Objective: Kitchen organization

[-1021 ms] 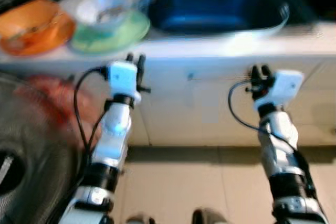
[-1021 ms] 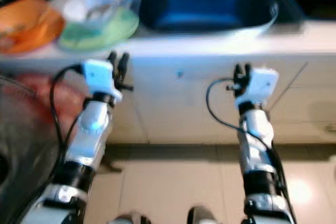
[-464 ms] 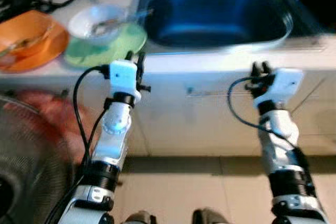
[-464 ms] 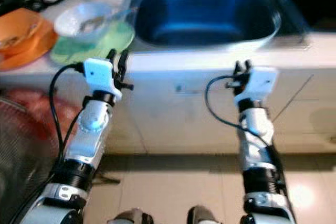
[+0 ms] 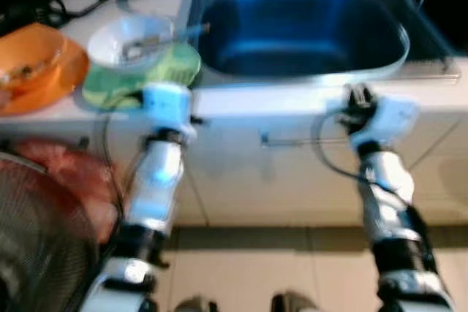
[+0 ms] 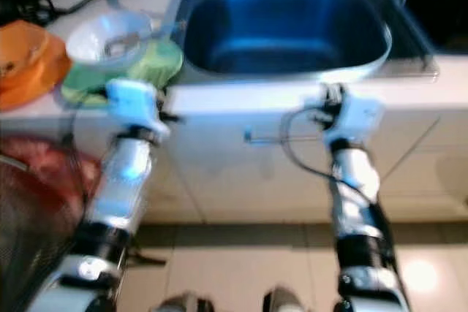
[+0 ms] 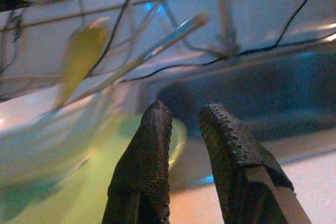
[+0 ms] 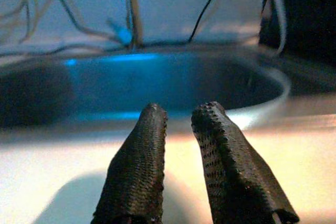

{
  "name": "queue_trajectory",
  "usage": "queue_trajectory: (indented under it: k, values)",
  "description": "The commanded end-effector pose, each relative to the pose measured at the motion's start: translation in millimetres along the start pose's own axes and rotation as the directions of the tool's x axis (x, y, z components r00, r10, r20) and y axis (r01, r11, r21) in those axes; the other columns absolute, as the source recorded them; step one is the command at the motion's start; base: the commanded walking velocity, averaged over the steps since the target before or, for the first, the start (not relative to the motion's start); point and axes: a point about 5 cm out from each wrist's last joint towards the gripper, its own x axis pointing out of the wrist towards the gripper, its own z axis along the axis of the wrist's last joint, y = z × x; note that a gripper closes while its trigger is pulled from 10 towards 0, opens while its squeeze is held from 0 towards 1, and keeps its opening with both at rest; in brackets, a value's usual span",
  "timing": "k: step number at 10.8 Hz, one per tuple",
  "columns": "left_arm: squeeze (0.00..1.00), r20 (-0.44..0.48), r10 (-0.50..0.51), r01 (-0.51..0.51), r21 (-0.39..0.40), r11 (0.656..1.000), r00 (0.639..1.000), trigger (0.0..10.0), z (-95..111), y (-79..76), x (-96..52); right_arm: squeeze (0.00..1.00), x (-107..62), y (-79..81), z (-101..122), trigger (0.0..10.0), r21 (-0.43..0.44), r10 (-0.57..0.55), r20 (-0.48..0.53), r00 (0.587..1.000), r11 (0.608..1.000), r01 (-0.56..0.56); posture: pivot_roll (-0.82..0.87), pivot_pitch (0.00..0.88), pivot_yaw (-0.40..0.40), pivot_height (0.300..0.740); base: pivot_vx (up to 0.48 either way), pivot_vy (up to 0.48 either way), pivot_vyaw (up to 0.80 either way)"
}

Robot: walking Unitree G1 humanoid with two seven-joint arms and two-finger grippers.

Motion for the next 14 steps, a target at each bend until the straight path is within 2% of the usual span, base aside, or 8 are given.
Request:
queue_trajectory:
  k: [1, 6, 8, 12, 14]
  values:
    - [0.00, 0.001, 0.023, -0.023, 0.021, 1.000, 1.000, 10.0, 0, 10.3, -0.6, 0.00, 0.9, 7.3, 2, 10.0, 0.021, 0.017, 0.012, 1.000, 1.000, -0.017, 0.01, 0.144, 0.064, 0.740, 0.296, 0.000, 0.00]
    - [0.00, 0.000, -0.025, 0.025, 0.011, 1.000, 1.000, 10.0, -2, -1.5, -3.4, 0.00, 0.6, 8.3, 1, 10.0, 0.016, 0.028, 0.012, 1.000, 0.999, -0.028, 0.01, 0.128, 0.067, 0.740, 0.000, 0.000, 0.00]
    - [0.00, -0.002, -0.026, 0.026, 0.012, 1.000, 1.000, 10.0, -2, -1.7, -3.4, 0.00, 0.7, 10.0, 2, 10.0, 0.003, 0.044, 0.015, 0.999, 0.999, -0.044, 0.01, 0.130, 0.066, 0.740, 0.000, 0.000, 0.00]
    - [0.00, -0.007, -0.022, 0.022, 0.014, 1.000, 1.000, 10.0, -3, -0.7, -3.8, 0.00, 0.0, 11.8, 1, 10.0, -0.008, 0.055, 0.016, 0.998, 0.998, -0.054, 0.01, 0.142, 0.062, 0.740, 0.000, 0.000, 0.70]
    - [0.00, -0.008, -0.024, 0.024, 0.013, 1.000, 1.000, 10.0, -3, -1.7, -3.9, 0.00, 0.4, 10.3, 0, 10.0, -0.004, 0.043, 0.009, 0.999, 0.999, -0.043, 0.01, 0.144, 0.062, 0.740, 0.000, 0.000, 0.00]
